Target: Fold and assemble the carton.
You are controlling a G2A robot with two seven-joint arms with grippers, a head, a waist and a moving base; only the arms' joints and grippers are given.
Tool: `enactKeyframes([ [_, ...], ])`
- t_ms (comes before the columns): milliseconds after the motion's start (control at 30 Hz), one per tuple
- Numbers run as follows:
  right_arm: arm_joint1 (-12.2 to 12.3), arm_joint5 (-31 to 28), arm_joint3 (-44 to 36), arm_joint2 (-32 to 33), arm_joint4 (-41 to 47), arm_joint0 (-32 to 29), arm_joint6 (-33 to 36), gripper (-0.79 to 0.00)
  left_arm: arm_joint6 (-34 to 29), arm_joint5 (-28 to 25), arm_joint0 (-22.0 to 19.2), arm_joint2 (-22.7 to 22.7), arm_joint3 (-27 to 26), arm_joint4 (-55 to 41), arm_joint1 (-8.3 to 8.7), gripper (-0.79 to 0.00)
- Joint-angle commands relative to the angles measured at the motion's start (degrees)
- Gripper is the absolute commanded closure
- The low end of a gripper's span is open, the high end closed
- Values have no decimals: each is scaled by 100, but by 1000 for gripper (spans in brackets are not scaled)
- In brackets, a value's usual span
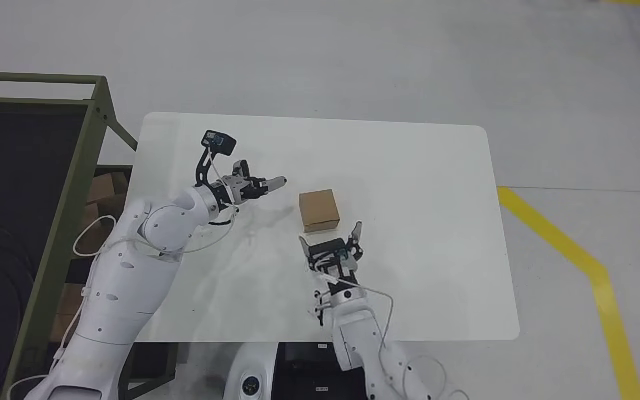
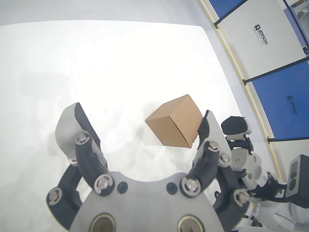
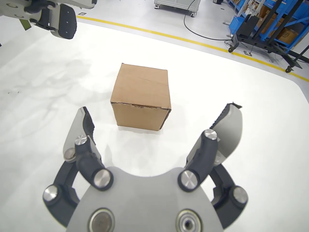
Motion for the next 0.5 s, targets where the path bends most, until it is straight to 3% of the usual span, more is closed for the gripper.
enactKeyframes([
  [0, -31, 333, 234, -101, 156, 125, -131, -785, 0, 0, 0, 0, 0, 0, 0, -785],
  [333, -215, 970, 1333, -485, 1402, 721, -992, -785, 0, 0, 0, 0, 0, 0, 0, -785],
  [467, -325, 1107, 1711, -612, 2342, 999, -1315, -785, 0, 0, 0, 0, 0, 0, 0, -785],
])
